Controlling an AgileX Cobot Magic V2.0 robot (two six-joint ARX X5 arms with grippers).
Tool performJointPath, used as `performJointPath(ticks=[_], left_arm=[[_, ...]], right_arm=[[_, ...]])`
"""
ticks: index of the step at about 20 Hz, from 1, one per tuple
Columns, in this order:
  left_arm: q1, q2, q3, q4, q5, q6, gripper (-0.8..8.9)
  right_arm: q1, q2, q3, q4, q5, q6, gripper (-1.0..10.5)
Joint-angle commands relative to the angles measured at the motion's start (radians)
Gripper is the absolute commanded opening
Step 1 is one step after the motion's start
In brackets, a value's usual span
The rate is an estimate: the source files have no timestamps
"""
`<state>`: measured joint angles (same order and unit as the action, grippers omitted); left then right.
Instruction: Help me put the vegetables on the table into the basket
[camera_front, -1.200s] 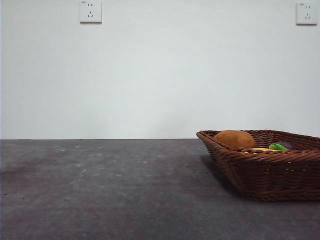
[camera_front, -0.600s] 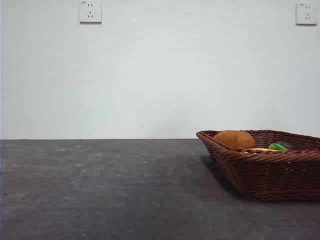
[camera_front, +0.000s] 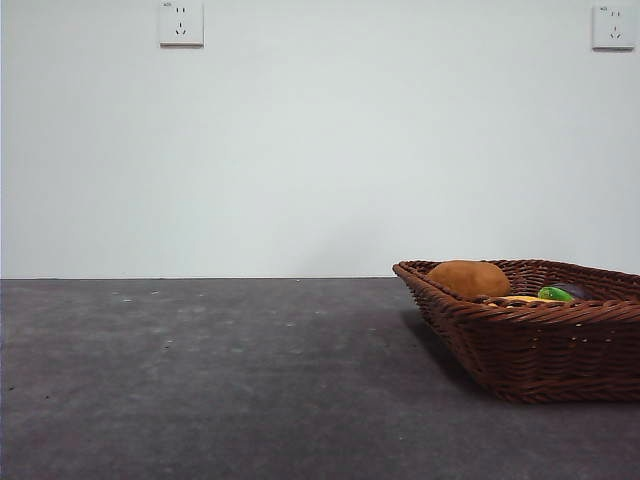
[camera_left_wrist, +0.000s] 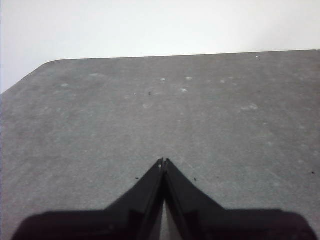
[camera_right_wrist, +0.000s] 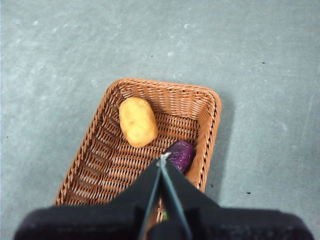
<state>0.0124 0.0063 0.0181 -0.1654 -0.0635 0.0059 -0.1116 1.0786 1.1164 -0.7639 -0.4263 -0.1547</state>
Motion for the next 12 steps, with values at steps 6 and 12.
performJointPath(ticks=[6,12], left_arm=[[0.004,0.024,-0.011,0.004,0.005,-0.009,-0.03],[0.004,0.046,-0.011,0.004,0.004,-0.009,-0.03]], right_arm=[[0.001,0.003,0.003,0.005,0.0,-0.007,0.0],[0.001,0.003,0.003,0.005,0.001,-0.01,0.0]])
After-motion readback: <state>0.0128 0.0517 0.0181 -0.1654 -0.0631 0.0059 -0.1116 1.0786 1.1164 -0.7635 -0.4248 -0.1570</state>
